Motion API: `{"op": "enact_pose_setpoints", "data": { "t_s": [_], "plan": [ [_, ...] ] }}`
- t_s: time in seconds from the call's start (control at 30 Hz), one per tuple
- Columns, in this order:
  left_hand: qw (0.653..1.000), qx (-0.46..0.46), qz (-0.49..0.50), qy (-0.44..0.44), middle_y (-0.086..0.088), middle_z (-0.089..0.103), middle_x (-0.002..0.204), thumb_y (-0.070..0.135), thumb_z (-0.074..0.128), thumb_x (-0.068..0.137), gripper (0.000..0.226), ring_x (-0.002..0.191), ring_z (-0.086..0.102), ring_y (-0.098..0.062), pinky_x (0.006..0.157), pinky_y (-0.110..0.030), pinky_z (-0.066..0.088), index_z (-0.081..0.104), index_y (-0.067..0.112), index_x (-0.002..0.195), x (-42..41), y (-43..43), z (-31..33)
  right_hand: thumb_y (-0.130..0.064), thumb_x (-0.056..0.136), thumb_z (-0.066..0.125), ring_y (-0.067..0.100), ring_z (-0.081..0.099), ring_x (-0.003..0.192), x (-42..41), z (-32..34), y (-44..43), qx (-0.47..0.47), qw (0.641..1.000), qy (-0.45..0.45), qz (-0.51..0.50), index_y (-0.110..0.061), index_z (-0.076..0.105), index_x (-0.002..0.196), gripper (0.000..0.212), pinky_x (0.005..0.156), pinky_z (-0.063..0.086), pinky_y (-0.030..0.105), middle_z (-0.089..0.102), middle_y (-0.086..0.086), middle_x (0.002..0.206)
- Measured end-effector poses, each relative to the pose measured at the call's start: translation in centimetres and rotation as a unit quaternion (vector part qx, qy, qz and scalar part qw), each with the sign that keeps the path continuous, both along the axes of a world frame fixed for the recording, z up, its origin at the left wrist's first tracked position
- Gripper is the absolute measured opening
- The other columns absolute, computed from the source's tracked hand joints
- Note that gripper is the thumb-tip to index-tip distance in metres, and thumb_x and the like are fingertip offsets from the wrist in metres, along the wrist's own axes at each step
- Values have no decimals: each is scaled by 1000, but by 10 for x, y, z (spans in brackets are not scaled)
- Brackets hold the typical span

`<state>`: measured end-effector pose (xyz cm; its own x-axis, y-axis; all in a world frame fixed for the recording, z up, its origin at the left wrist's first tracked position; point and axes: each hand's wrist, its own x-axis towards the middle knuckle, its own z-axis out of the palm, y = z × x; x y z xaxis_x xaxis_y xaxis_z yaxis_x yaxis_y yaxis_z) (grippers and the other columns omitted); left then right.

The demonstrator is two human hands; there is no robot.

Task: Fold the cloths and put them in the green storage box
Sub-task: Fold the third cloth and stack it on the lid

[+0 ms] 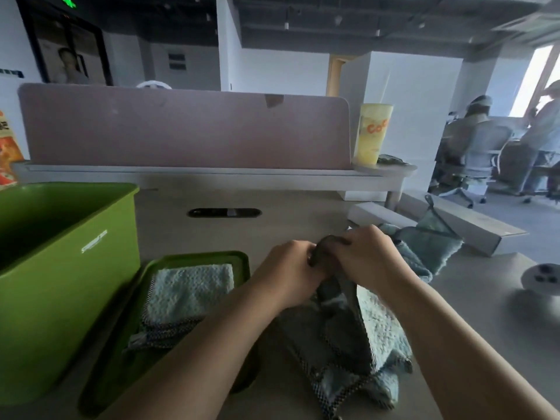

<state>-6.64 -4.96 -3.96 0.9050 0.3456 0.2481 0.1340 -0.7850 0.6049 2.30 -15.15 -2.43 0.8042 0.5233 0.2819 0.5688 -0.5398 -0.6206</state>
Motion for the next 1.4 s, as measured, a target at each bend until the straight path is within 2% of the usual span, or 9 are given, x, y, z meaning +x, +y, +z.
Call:
{"op": "enact_pose_setpoints", "data": {
  "t_s": [0.17, 0.4, 0.5, 0.6, 0.77, 0.9, 1.0, 1.17, 1.4],
  "plan": [
    [992, -92, 23, -80, -4, 67, 68, 33, 61, 84, 21, 62, 54, -17, 55, -28, 38, 67, 15, 76, 26, 14, 31, -28, 75, 67, 32, 64, 69, 19, 38, 3, 135, 987, 68, 51, -3, 72, 73, 26, 68, 54, 42, 71, 21, 74],
    [975, -154, 62, -147, -7, 72, 70, 33, 56, 61, 26, 62, 60, -20, 65, -35, 52, 70, 15, 74, 35, 29, 60, -43, 58, 63, 33, 58, 63, 35, 75, 10, 172, 977, 95, 88, 6, 60, 84, 56, 66, 50, 54, 63, 32, 79],
    [969, -89, 159, -167, 10, 61, 76, 34, 65, 76, 17, 68, 58, -8, 58, -24, 43, 63, 23, 88, 33, 37, 66, -40, 66, 67, 46, 64, 83, 39, 73, 9, 157, 981, 85, 80, 1, 66, 85, 45, 80, 52, 57, 66, 28, 90],
    [951, -24, 262, -165, 9, 51, 77, 40, 59, 87, 20, 71, 52, -14, 57, -28, 34, 50, 22, 85, 24, 39, 70, -30, 75, 68, 41, 62, 71, 47, 72, 9, 185, 979, 71, 48, 3, 66, 79, 33, 74, 53, 53, 65, 31, 87],
    [972, -212, 61, -80, -1, 69, 72, 75, 48, 74, 64, 71, 69, -23, 74, -39, 58, 66, 14, 76, 15, 31, 75, -31, 71, 70, 25, 58, 62, 40, 75, 12, 312, 936, 157, 48, 3, 67, 81, 35, 60, 48, 39, 67, 25, 74],
    [978, -185, -71, -70, 20, 73, 96, 68, 53, 72, 41, 91, 66, 7, 88, -25, 53, 70, 37, 92, 11, 14, 79, -14, 88, 62, 29, 72, 75, 23, 78, 21, 347, 886, 281, 122, -5, 73, 88, 14, 65, 60, 40, 75, 16, 85],
    [974, -196, -54, -100, 14, 75, 97, 38, 65, 86, 21, 90, 67, 2, 83, -23, 51, 71, 29, 103, 12, 16, 79, -15, 89, 61, 27, 72, 78, 19, 77, 23, 358, 871, 307, 138, -7, 74, 92, 16, 70, 60, 38, 76, 14, 86],
    [955, -263, -7, -134, 4, 77, 88, 33, 58, 92, 21, 88, 70, -19, 89, -45, 54, 75, 33, 81, 12, 26, 78, -18, 92, 57, 17, 69, 67, 22, 78, 20, 370, 852, 333, 165, -12, 71, 88, 17, 65, 57, 31, 76, 5, 77],
    [876, -450, 31, -168, 2, 74, 76, 38, 49, 95, 36, 67, 66, -16, 63, -31, 54, 75, 20, 78, 13, 35, 82, -24, 96, 53, 18, 71, 69, 32, 77, 24, 480, 755, 430, 124, -6, 71, 92, 26, 64, 58, 30, 76, 5, 82]
  ]
}}
